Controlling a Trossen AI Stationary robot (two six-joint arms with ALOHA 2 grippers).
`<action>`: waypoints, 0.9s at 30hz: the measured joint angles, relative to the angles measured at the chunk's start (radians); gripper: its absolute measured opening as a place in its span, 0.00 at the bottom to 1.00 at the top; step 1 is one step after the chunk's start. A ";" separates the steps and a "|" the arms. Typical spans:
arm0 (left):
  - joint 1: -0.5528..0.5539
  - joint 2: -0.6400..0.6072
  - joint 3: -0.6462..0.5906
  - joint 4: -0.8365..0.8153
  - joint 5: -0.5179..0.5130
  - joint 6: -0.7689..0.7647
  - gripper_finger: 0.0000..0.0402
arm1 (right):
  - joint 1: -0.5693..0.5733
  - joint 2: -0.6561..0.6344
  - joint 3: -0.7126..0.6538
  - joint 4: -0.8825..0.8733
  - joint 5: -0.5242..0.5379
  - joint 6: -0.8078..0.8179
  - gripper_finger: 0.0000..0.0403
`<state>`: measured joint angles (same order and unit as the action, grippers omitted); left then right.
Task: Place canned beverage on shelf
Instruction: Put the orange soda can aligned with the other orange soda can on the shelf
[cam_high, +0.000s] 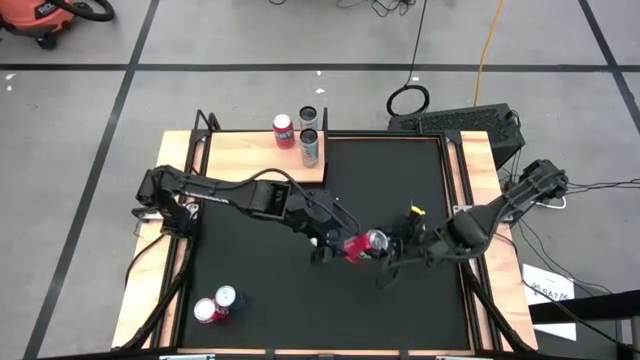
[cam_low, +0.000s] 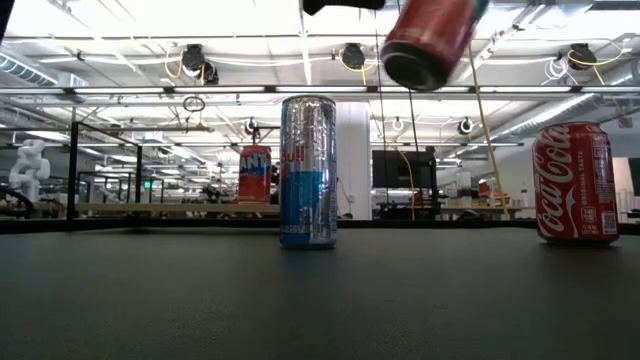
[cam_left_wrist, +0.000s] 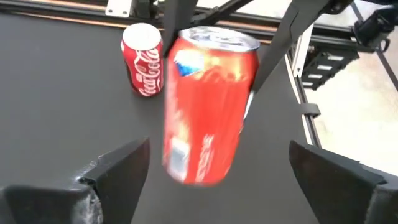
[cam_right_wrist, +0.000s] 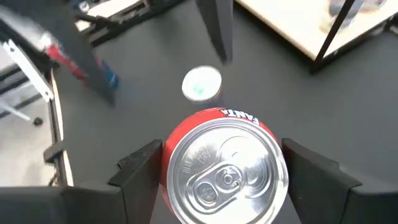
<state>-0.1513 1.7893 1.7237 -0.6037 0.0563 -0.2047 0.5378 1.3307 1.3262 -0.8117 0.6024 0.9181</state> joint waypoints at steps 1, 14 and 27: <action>0.002 0.003 0.000 0.007 0.000 0.000 0.97 | -0.012 -0.001 0.000 0.008 0.001 -0.007 0.68; 0.052 0.022 0.000 0.030 -0.016 -0.002 0.98 | -0.148 -0.001 0.000 0.189 -0.001 -0.117 0.68; 0.079 0.017 0.000 0.029 -0.034 0.004 0.85 | -0.165 -0.001 0.000 0.225 0.003 -0.147 0.69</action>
<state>-0.0723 1.8062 1.7241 -0.5747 0.0220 -0.2008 0.3724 1.3293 1.3262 -0.5866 0.6052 0.7713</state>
